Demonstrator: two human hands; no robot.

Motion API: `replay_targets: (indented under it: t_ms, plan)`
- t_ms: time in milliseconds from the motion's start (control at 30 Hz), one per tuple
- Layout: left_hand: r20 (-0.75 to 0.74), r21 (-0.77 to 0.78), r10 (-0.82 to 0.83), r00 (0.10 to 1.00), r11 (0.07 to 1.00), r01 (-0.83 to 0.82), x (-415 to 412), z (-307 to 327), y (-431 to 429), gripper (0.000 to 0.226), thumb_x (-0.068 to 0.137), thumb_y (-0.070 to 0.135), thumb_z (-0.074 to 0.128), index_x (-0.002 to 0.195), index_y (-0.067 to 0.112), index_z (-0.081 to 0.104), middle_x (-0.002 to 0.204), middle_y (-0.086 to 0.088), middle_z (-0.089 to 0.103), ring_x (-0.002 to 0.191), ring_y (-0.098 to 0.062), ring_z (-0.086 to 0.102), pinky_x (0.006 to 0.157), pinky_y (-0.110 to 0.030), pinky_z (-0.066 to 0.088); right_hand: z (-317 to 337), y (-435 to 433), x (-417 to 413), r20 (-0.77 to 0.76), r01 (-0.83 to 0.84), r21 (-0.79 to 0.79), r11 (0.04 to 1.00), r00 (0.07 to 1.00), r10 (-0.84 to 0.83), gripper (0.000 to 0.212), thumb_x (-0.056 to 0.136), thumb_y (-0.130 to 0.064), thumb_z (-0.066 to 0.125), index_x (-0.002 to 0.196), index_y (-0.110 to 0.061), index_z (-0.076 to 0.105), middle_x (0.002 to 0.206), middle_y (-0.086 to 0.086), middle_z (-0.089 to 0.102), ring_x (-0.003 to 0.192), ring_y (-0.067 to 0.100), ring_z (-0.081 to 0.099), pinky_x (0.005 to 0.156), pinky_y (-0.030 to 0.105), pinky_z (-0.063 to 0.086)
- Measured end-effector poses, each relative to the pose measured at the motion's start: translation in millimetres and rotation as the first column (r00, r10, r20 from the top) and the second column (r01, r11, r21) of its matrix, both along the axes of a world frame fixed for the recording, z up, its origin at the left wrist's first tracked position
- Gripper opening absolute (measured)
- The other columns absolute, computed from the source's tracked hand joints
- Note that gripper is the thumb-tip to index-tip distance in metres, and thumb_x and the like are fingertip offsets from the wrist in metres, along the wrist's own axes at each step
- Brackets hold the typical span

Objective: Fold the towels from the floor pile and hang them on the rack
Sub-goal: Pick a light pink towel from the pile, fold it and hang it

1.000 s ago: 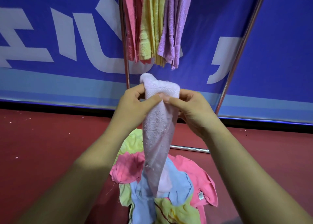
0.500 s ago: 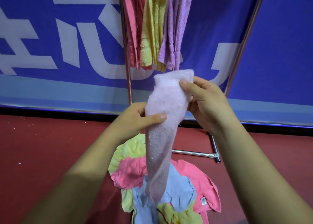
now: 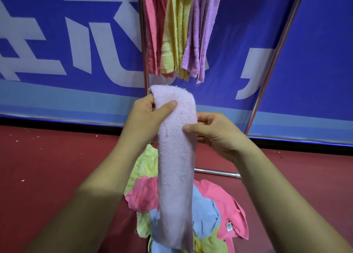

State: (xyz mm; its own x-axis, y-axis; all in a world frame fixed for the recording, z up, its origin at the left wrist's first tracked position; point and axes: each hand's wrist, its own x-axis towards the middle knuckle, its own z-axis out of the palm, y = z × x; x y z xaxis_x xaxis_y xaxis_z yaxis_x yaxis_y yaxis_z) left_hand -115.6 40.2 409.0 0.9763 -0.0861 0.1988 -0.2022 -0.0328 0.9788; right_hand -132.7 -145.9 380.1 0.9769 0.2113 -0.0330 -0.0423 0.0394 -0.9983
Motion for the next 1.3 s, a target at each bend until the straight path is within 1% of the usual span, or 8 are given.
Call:
replay_targets:
  t_ms: [200, 333, 533, 633, 833, 967, 1100, 1300]
  plan:
    - [-0.044, -0.030, -0.009, 0.999, 1.000, 0.008, 2.9, -0.2, 3.8, 0.018, 0.094, 0.020, 0.064, 0.111, 0.014, 0.070, 0.102, -0.002, 0.077, 0.096, -0.018, 0.073, 0.076, -0.032, 0.055, 2.0, 5.1, -0.3, 0.089, 0.103, 0.030, 0.994, 0.990, -0.105, 0.010, 0.090, -0.010, 0.070, 0.083, -0.009, 0.078, 0.093, 0.015, 0.075, 0.083, 0.021, 0.068, 0.078, 0.032, 0.052]
    - [-0.192, -0.162, -0.268, 0.944, 0.957, 0.239, -3.0, 1.8, 6.2, 0.027, 0.094, 0.030, 0.061, 0.113, 0.013, 0.068, 0.093, -0.001, 0.076, 0.078, -0.012, 0.071, 0.060, -0.023, 0.051, 9.0, 6.7, -1.1, 0.105, 0.113, 0.094, 0.989, 0.987, -0.123, 0.016, 0.095, -0.009, 0.062, 0.097, 0.003, 0.073, 0.093, 0.020, 0.070, 0.084, 0.026, 0.062, 0.077, 0.036, 0.048]
    - [-0.207, 0.384, -0.322, 0.924, 0.842, 0.380, -0.7, -14.7, 16.5, 0.041, 0.070, 0.045, 0.081, 0.093, 0.011, 0.076, 0.091, -0.007, 0.077, 0.080, -0.014, 0.064, 0.080, -0.046, 0.055, 16.1, -2.2, 1.6, 0.062, 0.206, 0.202, 0.957, 0.973, -0.223, 0.016, 0.097, -0.009, 0.059, 0.096, 0.001, 0.071, 0.076, 0.012, 0.067, 0.065, 0.020, 0.059, 0.062, 0.029, 0.050]
    - [-0.154, 0.290, -0.297, 0.942, 0.898, 0.330, -2.5, -17.6, 11.1, 0.016, 0.085, 0.022, 0.077, 0.097, 0.012, 0.075, 0.096, -0.009, 0.077, 0.085, -0.014, 0.068, 0.085, -0.046, 0.057, 14.6, -5.7, 3.0, 0.019, 0.252, 0.230, 0.940, 0.965, -0.263, 0.013, 0.097, -0.010, 0.061, 0.088, -0.002, 0.067, 0.068, 0.007, 0.061, 0.058, 0.015, 0.054, 0.059, 0.027, 0.048]
    - [-0.118, 0.019, -0.171, 0.978, 0.984, 0.174, -2.4, -16.4, -2.1, 0.021, 0.089, 0.010, 0.071, 0.108, 0.015, 0.069, 0.095, 0.001, 0.077, 0.085, -0.011, 0.072, 0.068, -0.023, 0.054, 4.1, -8.9, 3.1, -0.028, 0.083, 0.161, 0.983, 0.996, -0.080, 0.030, 0.095, -0.030, 0.065, 0.097, -0.001, 0.073, 0.087, 0.014, 0.063, 0.076, 0.025, 0.056, 0.080, 0.037, 0.046]
    - [-0.138, -0.077, -0.089, 0.986, 0.994, 0.079, 1.7, -12.8, 0.8, 0.024, 0.089, 0.011, 0.071, 0.113, 0.014, 0.068, 0.100, -0.006, 0.077, 0.090, -0.017, 0.073, 0.066, -0.024, 0.055, -8.7, -10.0, -0.5, -0.059, -0.066, 0.052, 0.996, 0.996, 0.069, 0.015, 0.085, -0.014, 0.070, 0.095, -0.009, 0.079, 0.096, 0.009, 0.077, 0.084, 0.016, 0.071, 0.081, 0.030, 0.056]
    - [-0.173, -0.190, -0.106, 0.979, 0.979, 0.072, 2.9, -8.4, 0.7, 0.014, 0.094, 0.004, 0.062, 0.108, 0.005, 0.066, 0.085, -0.005, 0.075, 0.073, -0.012, 0.071, 0.059, -0.021, 0.054, -15.5, -4.8, 1.4, -0.017, 0.050, 0.054, 0.997, 0.999, -0.049, 0.014, 0.088, -0.004, 0.070, 0.099, 0.001, 0.076, 0.100, 0.017, 0.076, 0.087, 0.021, 0.070, 0.081, 0.032, 0.056]
    - [-0.302, -0.128, -0.313, 0.900, 0.949, 0.287, 7.7, -15.6, 9.0, 0.054, 0.077, 0.050, 0.065, 0.103, 0.003, 0.070, 0.093, -0.007, 0.073, 0.086, -0.016, 0.069, 0.079, -0.028, 0.054, -11.8, 0.1, 4.4, -0.003, 0.113, 0.219, 0.969, 0.993, -0.115, 0.018, 0.094, -0.007, 0.062, 0.105, 0.004, 0.072, 0.095, 0.015, 0.075, 0.081, 0.021, 0.070, 0.072, 0.028, 0.056]
